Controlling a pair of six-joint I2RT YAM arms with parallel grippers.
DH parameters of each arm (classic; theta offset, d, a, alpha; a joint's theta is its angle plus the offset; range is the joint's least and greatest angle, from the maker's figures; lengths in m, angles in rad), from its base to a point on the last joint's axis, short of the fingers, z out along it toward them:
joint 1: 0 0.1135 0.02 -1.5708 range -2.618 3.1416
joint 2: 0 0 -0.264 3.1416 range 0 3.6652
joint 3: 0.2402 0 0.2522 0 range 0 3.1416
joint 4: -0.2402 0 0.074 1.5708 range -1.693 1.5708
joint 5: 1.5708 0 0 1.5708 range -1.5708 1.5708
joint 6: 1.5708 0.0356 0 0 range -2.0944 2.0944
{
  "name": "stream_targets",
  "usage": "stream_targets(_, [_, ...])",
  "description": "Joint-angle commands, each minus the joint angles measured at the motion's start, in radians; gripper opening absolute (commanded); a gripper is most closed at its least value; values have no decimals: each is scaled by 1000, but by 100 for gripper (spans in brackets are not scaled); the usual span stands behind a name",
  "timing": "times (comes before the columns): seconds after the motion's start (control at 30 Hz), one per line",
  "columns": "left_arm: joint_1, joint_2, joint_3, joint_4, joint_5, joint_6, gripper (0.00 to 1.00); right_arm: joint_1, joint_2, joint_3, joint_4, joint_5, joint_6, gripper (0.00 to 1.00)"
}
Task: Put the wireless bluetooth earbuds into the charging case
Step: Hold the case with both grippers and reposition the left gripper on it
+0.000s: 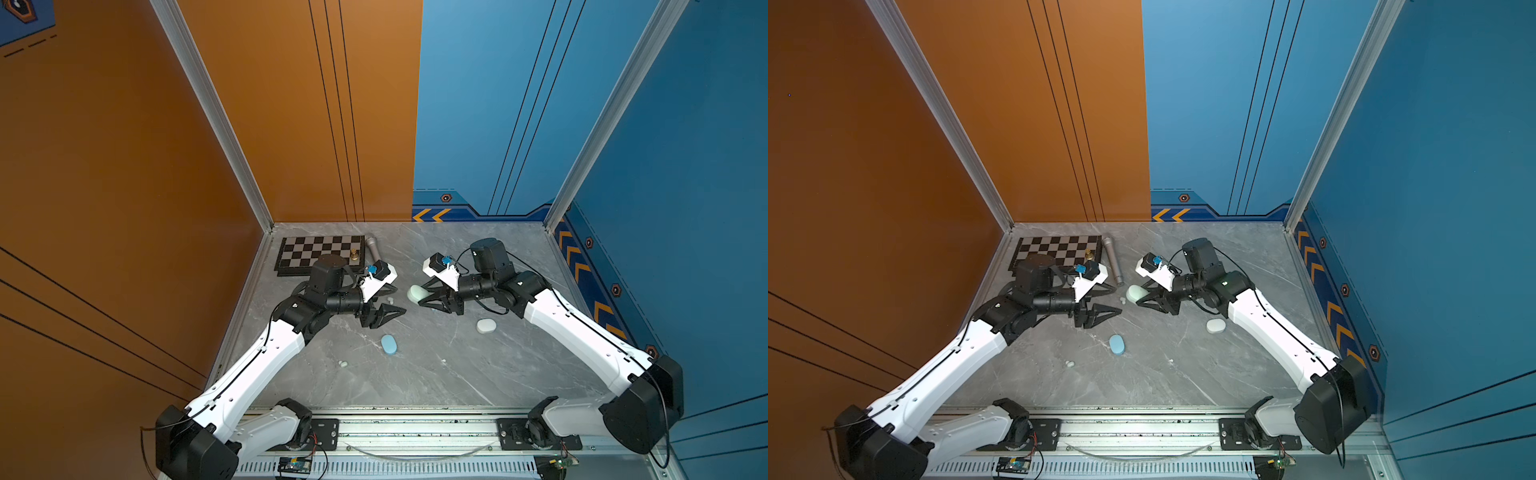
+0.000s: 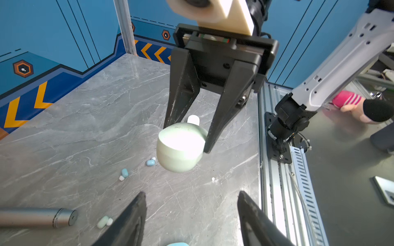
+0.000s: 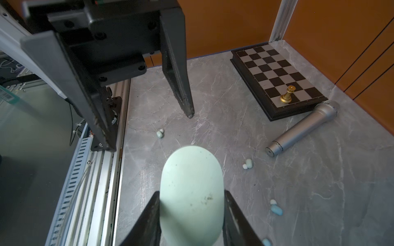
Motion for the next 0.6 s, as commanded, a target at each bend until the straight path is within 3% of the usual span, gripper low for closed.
stream_targets(0.0, [-18,24,37,-59,-3,125,65,-4,6,40,-49,-85,33,23])
stream_targets(0.57, [-43,100,111,-58,189,59,50,47,-3,52,-79,-64,-55,23])
